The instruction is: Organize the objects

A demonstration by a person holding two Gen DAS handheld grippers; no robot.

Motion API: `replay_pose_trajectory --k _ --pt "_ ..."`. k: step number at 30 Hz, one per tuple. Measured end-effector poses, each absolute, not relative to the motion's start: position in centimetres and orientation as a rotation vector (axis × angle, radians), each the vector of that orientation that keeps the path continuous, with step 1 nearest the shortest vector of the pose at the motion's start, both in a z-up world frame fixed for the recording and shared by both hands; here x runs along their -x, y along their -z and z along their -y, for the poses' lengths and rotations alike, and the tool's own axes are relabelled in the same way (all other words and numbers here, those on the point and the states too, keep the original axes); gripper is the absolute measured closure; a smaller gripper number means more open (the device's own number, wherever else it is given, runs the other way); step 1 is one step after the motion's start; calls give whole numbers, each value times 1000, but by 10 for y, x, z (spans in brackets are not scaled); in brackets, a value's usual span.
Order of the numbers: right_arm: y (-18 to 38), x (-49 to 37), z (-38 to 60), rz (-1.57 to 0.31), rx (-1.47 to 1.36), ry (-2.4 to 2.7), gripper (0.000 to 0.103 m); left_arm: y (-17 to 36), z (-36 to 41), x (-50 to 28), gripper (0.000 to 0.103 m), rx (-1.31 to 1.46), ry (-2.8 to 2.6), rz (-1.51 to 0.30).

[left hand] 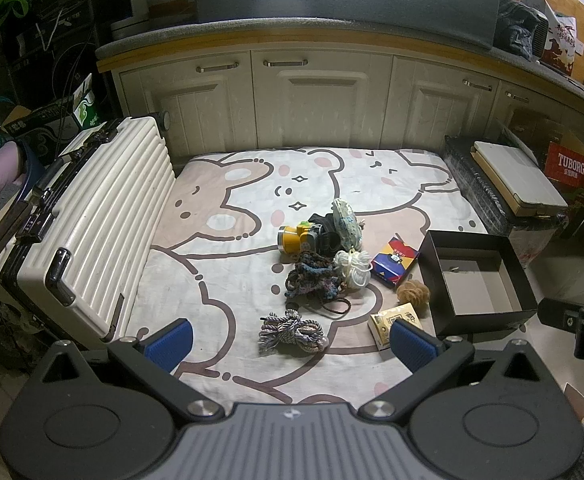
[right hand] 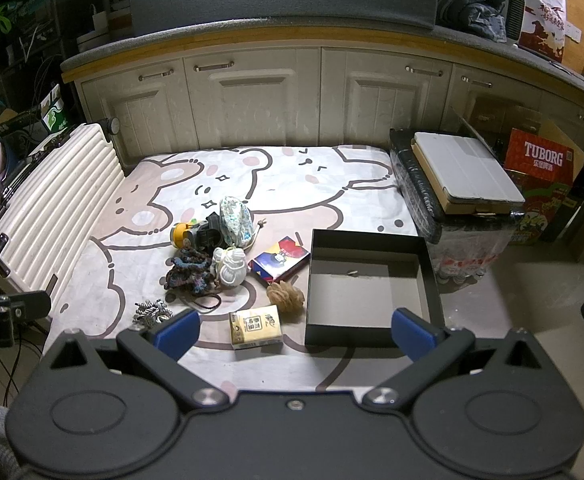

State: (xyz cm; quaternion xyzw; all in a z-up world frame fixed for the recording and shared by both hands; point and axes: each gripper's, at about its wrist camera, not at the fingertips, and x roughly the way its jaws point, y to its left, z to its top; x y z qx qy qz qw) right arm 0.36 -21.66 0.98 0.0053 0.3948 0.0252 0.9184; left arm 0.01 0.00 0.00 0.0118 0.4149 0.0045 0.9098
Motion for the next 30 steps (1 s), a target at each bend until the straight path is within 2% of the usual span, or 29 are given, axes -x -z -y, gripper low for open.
replay_pose_trajectory --k 30 --pt "-12 -6 217 -814 -8 -54 0 0 0 0 0 -26 -10 -853"
